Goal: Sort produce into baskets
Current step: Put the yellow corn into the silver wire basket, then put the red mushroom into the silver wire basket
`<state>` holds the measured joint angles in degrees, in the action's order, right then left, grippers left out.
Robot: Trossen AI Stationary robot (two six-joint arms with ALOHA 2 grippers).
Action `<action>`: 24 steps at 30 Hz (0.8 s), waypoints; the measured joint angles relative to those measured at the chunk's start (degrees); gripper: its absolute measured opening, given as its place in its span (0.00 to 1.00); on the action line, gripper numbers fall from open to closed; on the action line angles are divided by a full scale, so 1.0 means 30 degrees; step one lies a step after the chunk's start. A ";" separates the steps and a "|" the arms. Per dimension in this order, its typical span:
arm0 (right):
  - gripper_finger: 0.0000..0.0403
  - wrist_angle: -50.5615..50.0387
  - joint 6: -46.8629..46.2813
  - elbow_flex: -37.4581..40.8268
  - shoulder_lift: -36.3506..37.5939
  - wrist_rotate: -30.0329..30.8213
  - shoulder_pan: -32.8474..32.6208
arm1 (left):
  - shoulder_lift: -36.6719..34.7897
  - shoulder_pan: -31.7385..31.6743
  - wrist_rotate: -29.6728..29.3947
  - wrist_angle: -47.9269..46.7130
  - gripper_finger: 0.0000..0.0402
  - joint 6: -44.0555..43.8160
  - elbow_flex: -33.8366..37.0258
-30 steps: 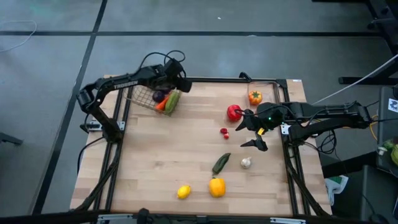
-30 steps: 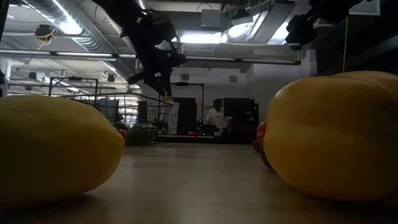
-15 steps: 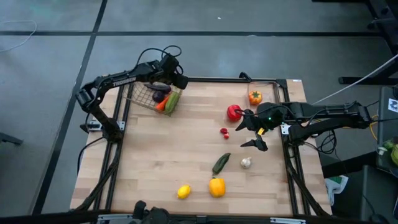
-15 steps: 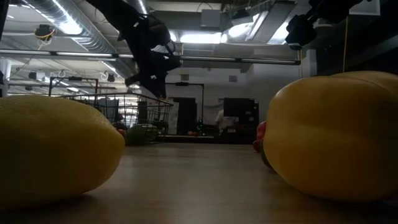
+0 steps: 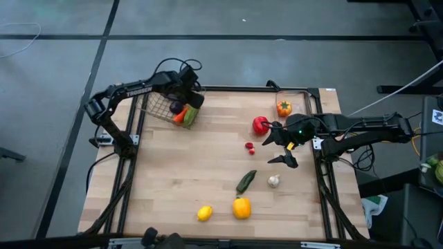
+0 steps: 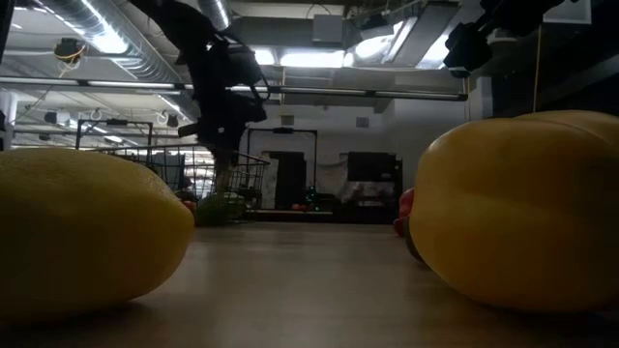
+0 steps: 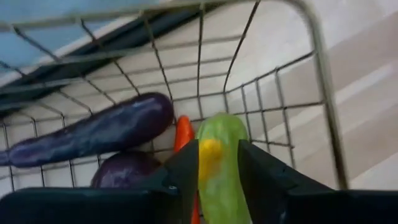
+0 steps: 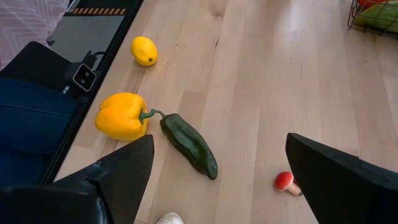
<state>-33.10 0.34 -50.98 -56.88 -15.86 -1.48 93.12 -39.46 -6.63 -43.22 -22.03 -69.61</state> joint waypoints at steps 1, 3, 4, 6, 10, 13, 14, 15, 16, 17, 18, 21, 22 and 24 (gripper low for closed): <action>0.89 0.0000 0.0000 0.0000 0.0000 0.0000 -0.0006 | 0.0007 0.0000 0.0000 0.0015 0.29 -0.0113 0.0143; 0.89 0.0000 0.0000 0.0000 0.0000 0.0000 -0.0003 | 0.0014 0.0000 0.0000 0.0035 0.32 -0.0121 0.0419; 0.89 0.0000 0.0000 0.0000 0.0000 0.0000 0.0000 | 0.0014 0.0000 -0.0001 0.0073 0.33 -0.0106 0.0565; 0.89 0.0000 0.0000 0.0000 0.0000 0.0000 -0.0007 | 0.0014 0.0007 0.0000 0.0059 0.35 -0.0131 0.0795; 0.89 0.0000 0.0000 0.0000 0.0000 0.0000 -0.0007 | 0.0014 0.0007 0.0000 0.0092 0.38 -0.0266 0.0884; 0.89 0.0000 0.0000 0.0000 0.0000 0.0000 -0.0007 | 0.0014 0.0007 0.0000 0.0153 0.38 -0.0273 0.0884; 0.89 0.0000 0.0000 0.0000 0.0000 0.0000 -0.0006 | 0.0014 0.0007 0.0000 0.0153 0.38 -0.0280 0.0884; 0.89 0.0000 0.0000 0.0000 0.0000 0.0000 -0.0006 | 0.0014 0.0007 0.0000 0.0164 0.37 -0.0289 0.0884; 0.89 0.0000 0.0000 0.0000 0.0000 0.0000 -0.0002 | 0.0014 0.0007 0.0000 0.0191 0.37 -0.0295 0.0884; 0.89 -0.0004 0.0000 0.0000 0.0000 0.0000 -0.0007 | 0.0014 0.0007 0.0000 0.0212 0.37 -0.0302 0.0884; 0.89 -0.0007 0.0000 0.0000 0.0000 0.0000 -0.0004 | 0.0014 0.0007 0.0000 0.0206 0.37 -0.0308 0.0884; 0.89 -0.0251 -0.0007 0.0000 0.0000 0.0000 -0.0007 | 0.0014 0.0007 0.0000 0.0204 0.37 -0.0309 0.0884; 0.89 -0.0516 0.0000 0.0000 0.0000 -0.0021 -0.0007 | 0.0014 0.0007 0.0000 0.0204 0.37 -0.0309 0.0884; 0.89 -0.1230 -0.0001 0.0000 0.0000 -0.0050 -0.0014 | 0.0014 0.0007 0.0000 0.0204 0.37 -0.0309 0.0884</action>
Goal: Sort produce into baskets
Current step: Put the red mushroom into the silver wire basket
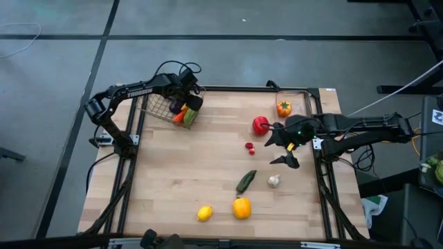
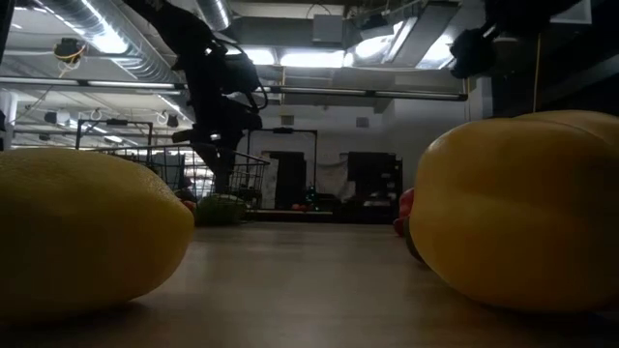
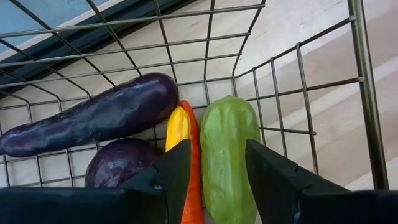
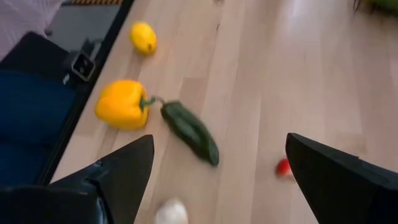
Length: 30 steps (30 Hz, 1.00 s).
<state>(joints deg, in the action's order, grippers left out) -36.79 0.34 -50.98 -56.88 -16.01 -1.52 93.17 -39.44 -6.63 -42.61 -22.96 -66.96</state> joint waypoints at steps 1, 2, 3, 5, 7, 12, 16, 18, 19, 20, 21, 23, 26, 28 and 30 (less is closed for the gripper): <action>0.89 -0.0439 -0.0004 0.0000 0.0000 -0.0001 0.0000 | 0.0000 0.0000 0.0000 0.0000 0.37 0.0000 0.0000; 0.89 -0.0972 -0.0007 0.0000 0.0000 -0.0003 0.0000 | 0.0000 0.0000 0.0000 0.0000 0.37 0.0000 0.0000; 0.89 -0.1568 -0.0007 0.0000 0.0000 -0.0008 0.0000 | 0.0000 0.0007 0.0000 0.0000 0.37 0.0000 0.0000; 0.89 -0.2755 -0.0009 0.0000 0.0000 -0.0008 -0.0007 | 0.0000 0.0007 0.0000 0.0000 0.37 0.0000 0.0000; 0.89 -0.3763 -0.0109 0.0000 0.0000 -0.0008 -0.0007 | 0.0000 0.0007 0.0000 0.0000 0.37 0.0000 0.0000; 0.89 -0.4636 -0.1106 0.0007 0.0000 -0.0815 -0.0007 | 0.0000 0.0007 0.0000 0.0000 0.37 0.0000 0.0000; 0.89 -0.4642 -0.1679 0.0007 0.0000 -0.1322 -0.0751 | 0.0000 0.0007 0.0000 0.0000 0.37 0.0000 0.0000; 0.89 -0.4635 -0.1721 0.0007 0.0000 -0.0794 -0.1557 | 0.0000 0.0007 0.0000 0.0000 0.37 0.0000 0.0000; 0.89 -0.4626 -0.1730 0.0007 0.0000 -0.0424 -0.2062 | 0.0000 0.0007 0.0000 0.0000 0.37 0.0008 0.0000; 0.89 -0.4601 -0.1733 0.0007 -0.0071 0.0019 -0.2533 | 0.0000 0.0007 0.0000 0.0000 0.37 0.0080 0.0000; 0.89 -0.4545 -0.1737 0.0007 -0.0173 0.0607 -0.2972 | 0.0000 0.0007 0.0000 0.0000 0.37 0.0161 0.0000; 0.89 -0.4543 -0.1736 0.0029 -0.0358 0.1829 -0.3781 | 0.0000 0.0007 0.0000 0.0000 0.37 0.0175 0.0000; 0.89 -0.4524 -0.1741 0.0029 -0.0897 0.2955 -0.4800 | 0.0000 0.0007 0.0000 0.0000 0.37 0.0160 0.0000; 0.89 -0.4467 -0.1979 0.0029 -0.1460 0.3153 -0.5299 | 0.0000 0.0007 -0.0007 0.0000 0.37 0.0160 0.0000; 0.89 -0.4401 -0.2335 0.0029 -0.2037 0.3161 -0.5720 | 0.0000 0.0007 0.0000 0.0000 0.37 0.0153 0.0007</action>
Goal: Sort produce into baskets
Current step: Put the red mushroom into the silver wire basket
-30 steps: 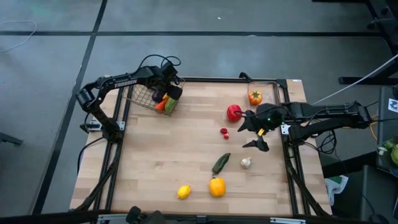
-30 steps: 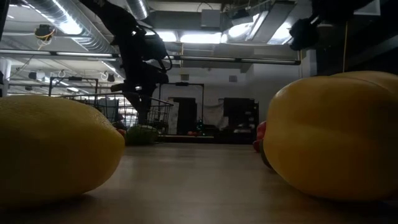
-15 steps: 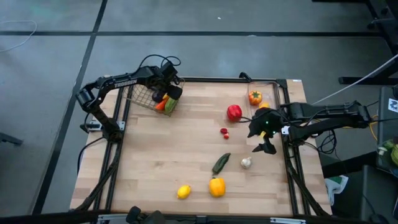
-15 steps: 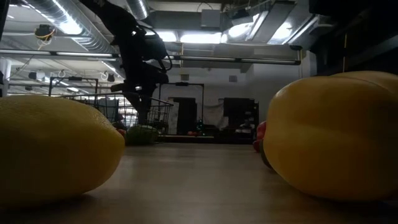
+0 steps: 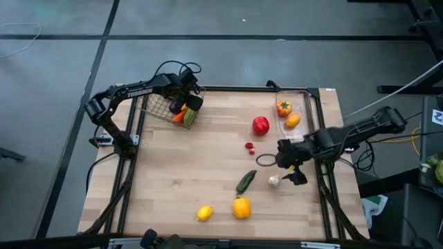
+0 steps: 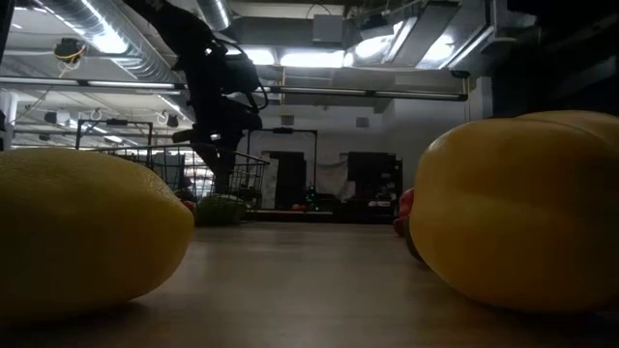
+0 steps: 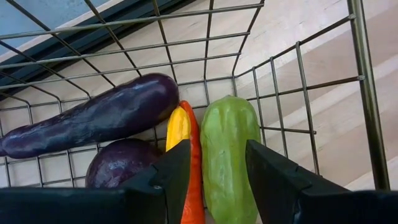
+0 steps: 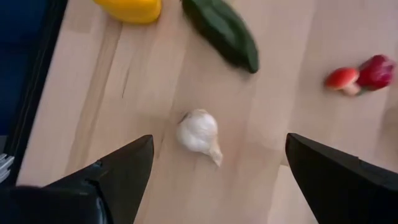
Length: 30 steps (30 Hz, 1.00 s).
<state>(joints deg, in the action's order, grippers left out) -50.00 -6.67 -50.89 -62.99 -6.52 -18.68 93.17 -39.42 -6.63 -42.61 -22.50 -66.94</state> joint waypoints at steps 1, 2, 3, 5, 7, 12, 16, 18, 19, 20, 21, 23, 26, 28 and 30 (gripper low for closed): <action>0.89 0.0010 -0.0181 0.0000 -0.0328 0.0006 -0.0182 | 0.0000 0.0000 0.0000 0.0000 0.37 0.0000 0.0000; 0.89 0.0061 -0.0232 0.0000 -0.0665 0.0007 -0.0343 | 0.0000 0.0000 0.0000 0.0000 0.37 0.0000 0.0000; 0.89 0.0122 -0.0236 0.0000 -0.0978 0.0016 -0.0485 | 0.0000 0.0000 0.0000 0.0000 0.37 0.0000 0.0000; 0.89 0.0208 -0.0233 0.0000 -0.1556 0.0263 -0.0719 | 0.0004 0.0000 0.0000 0.0012 0.37 0.0000 0.0000; 0.89 0.0546 -0.0233 0.0000 -0.2113 0.1205 -0.0801 | 0.0007 0.0000 0.0000 0.0015 0.37 0.0000 0.0002; 0.89 0.1424 -0.0415 0.0000 -0.3109 0.4238 -0.0391 | 0.0007 0.0015 -0.0002 0.0051 0.37 -0.0013 0.0007; 0.89 0.2640 -0.0791 0.0000 -0.3655 0.5010 0.0641 | 0.0007 0.0015 0.0000 0.0140 0.37 -0.0015 0.0007; 0.89 0.3525 -0.0803 0.0000 -0.3957 0.5033 0.1205 | 0.0007 0.0015 -0.0001 0.0247 0.37 -0.0015 0.0007; 0.89 0.4049 -0.0804 0.0000 -0.4084 0.5037 0.1470 | 0.0007 0.0015 -0.0006 0.0373 0.37 -0.0015 0.0007; 0.89 0.4586 -0.0804 0.0000 -0.4222 0.5039 0.1732 | 0.0007 0.0015 -0.0001 0.0558 0.37 -0.0015 0.0007; 0.89 0.5118 -0.0812 -0.0007 -0.4375 0.5042 0.1972 | 0.0007 0.0015 0.0000 0.0722 0.37 -0.0019 0.0007; 0.89 0.5941 -0.0814 -0.0007 -0.4787 0.5042 0.2405 | 0.0007 0.0015 -0.0006 0.0844 0.37 -0.0095 0.0007; 0.89 0.6654 -0.0917 -0.0007 -0.5566 0.5042 0.2923 | 0.0007 0.0015 0.0000 0.1040 0.37 -0.0095 0.0007; 0.89 0.6824 -0.1599 -0.0007 -0.6185 0.5049 0.3189 | 0.0007 0.0015 -0.0002 0.1022 0.37 -0.0073 0.0007; 0.89 0.6821 -0.2445 -0.0007 -0.6781 0.5045 0.3463 | 0.0007 0.0015 0.0000 0.1020 0.37 -0.0073 0.0007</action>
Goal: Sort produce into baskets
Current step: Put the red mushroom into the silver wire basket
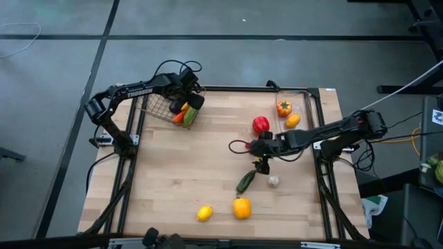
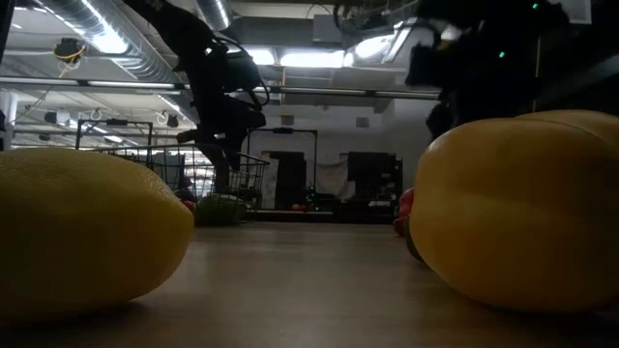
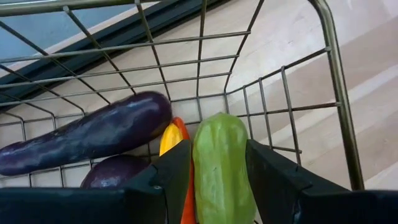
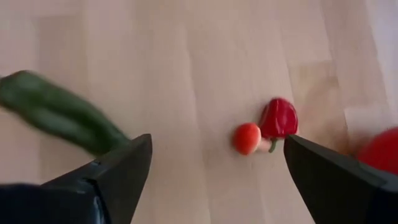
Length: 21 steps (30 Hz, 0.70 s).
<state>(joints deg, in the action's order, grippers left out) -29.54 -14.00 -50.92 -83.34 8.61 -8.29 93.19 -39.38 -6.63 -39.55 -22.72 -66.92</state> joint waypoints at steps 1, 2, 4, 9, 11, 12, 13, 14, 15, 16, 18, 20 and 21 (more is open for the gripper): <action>0.89 -0.0009 -0.0488 0.0000 -0.0285 0.0016 0.0133 | 0.0000 0.0000 0.0000 0.0000 0.37 0.0012 0.0000; 0.89 -0.0001 -0.0974 0.0000 -0.0573 0.0140 0.0233 | 0.0000 0.0000 -0.0005 0.0000 0.37 0.0038 0.0000; 0.89 -0.0023 -0.1814 0.0000 -0.1116 0.0562 0.0447 | 0.0000 0.0000 -0.0006 0.0000 0.37 0.0057 -0.0001; 0.89 0.0184 -0.3099 0.0000 -0.2053 0.1894 0.0574 | 0.0000 0.0000 -0.0004 0.0000 0.37 0.0058 0.0000; 0.89 0.0550 -0.3348 0.0000 -0.2284 0.2340 0.0574 | 0.0000 0.0000 -0.0006 -0.0015 0.37 0.0058 0.0000; 0.89 0.0711 -0.3387 -0.0003 -0.2387 0.2460 0.0574 | 0.0000 0.0000 -0.0002 -0.0007 0.37 0.0058 -0.0003; 0.89 0.0870 -0.3394 -0.0010 -0.2512 0.2486 0.0574 | 0.0000 0.0000 -0.0005 -0.0010 0.37 0.0058 0.0000; 0.89 0.1001 -0.3394 -0.0015 -0.2616 0.2481 0.0574 | 0.0000 0.0000 -0.0007 -0.0007 0.37 0.0058 0.0000; 0.89 0.1031 -0.3394 -0.0015 -0.2740 0.2482 0.0574 | 0.0000 0.0000 0.0000 -0.0015 0.37 0.0058 0.0000; 0.89 0.1067 -0.3394 -0.0015 -0.2847 0.2489 0.0567 | 0.0000 0.0000 -0.0007 -0.0014 0.37 0.0058 0.0000; 0.89 0.1062 -0.3400 -0.0015 -0.3086 0.2489 0.0567 | 0.0000 0.0000 -0.0006 -0.0015 0.37 0.0058 -0.0006; 0.89 0.1035 -0.3394 -0.0022 -0.3337 0.2493 0.0567 | 0.0000 0.0000 -0.0007 -0.0015 0.37 0.0058 -0.0007; 0.89 0.1048 -0.3399 -0.0022 -0.3491 0.2601 0.0567 | 0.0000 0.0000 -0.0007 -0.0009 0.37 0.0058 0.0000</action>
<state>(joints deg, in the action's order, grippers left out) -26.39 -24.20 -50.98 -93.81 16.41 -6.59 93.19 -39.38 -6.66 -39.58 -22.55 -66.92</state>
